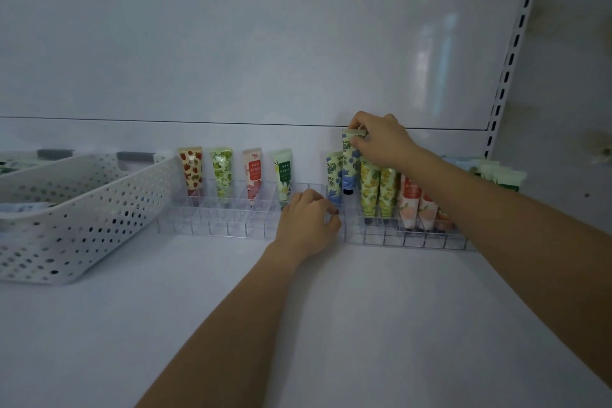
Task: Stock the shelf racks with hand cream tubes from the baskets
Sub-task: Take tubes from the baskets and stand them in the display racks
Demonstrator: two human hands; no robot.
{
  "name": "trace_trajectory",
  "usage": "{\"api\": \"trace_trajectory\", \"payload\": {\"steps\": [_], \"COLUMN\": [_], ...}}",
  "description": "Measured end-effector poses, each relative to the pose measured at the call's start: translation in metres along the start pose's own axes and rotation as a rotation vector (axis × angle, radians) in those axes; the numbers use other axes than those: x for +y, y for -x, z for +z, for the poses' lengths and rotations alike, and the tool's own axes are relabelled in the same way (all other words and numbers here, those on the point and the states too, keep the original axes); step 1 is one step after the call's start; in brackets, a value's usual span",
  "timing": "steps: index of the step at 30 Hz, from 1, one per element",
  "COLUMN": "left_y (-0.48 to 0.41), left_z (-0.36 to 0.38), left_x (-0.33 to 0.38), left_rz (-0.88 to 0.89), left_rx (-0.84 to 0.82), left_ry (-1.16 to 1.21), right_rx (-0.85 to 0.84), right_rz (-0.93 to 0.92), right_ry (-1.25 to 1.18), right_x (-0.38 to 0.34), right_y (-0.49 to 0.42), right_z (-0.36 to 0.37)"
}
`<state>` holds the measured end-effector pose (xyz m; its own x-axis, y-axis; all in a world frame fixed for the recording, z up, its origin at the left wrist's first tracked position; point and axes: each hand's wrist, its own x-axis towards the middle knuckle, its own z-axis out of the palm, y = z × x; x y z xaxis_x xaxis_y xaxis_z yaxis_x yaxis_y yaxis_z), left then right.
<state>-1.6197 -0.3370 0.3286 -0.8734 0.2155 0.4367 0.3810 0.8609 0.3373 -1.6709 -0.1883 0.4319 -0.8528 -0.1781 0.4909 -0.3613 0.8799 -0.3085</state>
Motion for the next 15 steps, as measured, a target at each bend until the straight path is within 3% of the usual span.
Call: {"api": "trace_trajectory", "payload": {"steps": [5,10,15], "left_y": [0.000,-0.001,-0.008], "left_z": [0.000,-0.001,-0.017], "left_x": [-0.002,-0.003,0.005], "left_rz": [0.002,0.010,0.020], "left_rx": [-0.006,0.020,0.157], "left_ry": [-0.017,-0.024,-0.022], "right_rx": [-0.071,-0.154,-0.088], "right_rz": [0.013,-0.049,-0.107], "right_ry": [0.033,0.213,0.159], "right_x": [0.004,0.006,0.009], "right_y": [-0.005,-0.005,-0.006], "right_z": [-0.001,0.003,-0.002]}}
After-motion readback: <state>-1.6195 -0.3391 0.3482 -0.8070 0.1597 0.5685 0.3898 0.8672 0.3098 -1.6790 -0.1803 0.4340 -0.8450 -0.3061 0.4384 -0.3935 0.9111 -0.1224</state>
